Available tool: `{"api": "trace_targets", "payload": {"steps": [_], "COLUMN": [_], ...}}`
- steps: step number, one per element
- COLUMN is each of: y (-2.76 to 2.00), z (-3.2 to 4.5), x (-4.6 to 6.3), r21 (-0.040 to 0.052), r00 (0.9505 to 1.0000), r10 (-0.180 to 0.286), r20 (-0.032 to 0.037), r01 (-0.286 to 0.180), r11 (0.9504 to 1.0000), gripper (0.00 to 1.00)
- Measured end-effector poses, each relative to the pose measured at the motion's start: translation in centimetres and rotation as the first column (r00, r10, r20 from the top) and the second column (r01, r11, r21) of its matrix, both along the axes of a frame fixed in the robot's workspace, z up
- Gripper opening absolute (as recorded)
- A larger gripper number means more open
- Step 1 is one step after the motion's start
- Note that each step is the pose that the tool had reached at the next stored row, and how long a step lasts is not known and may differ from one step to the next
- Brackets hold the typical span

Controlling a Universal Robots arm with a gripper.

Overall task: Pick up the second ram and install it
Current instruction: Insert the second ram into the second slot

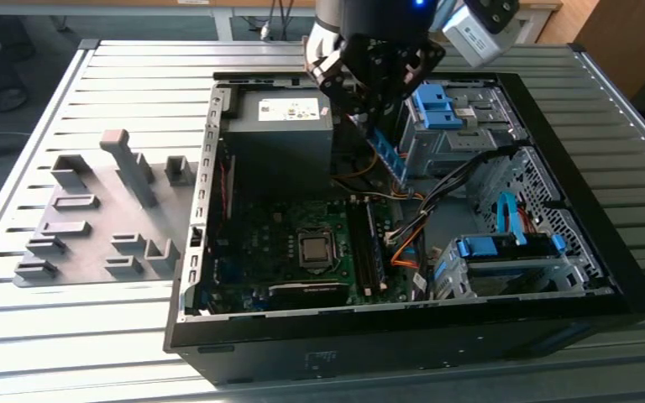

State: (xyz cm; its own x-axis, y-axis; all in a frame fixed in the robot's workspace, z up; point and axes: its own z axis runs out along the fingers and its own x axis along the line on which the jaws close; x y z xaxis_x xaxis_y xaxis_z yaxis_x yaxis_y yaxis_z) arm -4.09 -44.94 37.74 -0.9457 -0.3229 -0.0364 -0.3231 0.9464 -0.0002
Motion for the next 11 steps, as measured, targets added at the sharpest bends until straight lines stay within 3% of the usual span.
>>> {"api": "trace_targets", "payload": {"steps": [11], "y": [0.00], "z": [-0.01], "x": [0.01], "r21": [0.0000], "r00": [0.9996], "r10": [-0.029], "r20": [-0.0003], "r01": [0.029], "r11": [0.9996], "gripper": [0.14]}}
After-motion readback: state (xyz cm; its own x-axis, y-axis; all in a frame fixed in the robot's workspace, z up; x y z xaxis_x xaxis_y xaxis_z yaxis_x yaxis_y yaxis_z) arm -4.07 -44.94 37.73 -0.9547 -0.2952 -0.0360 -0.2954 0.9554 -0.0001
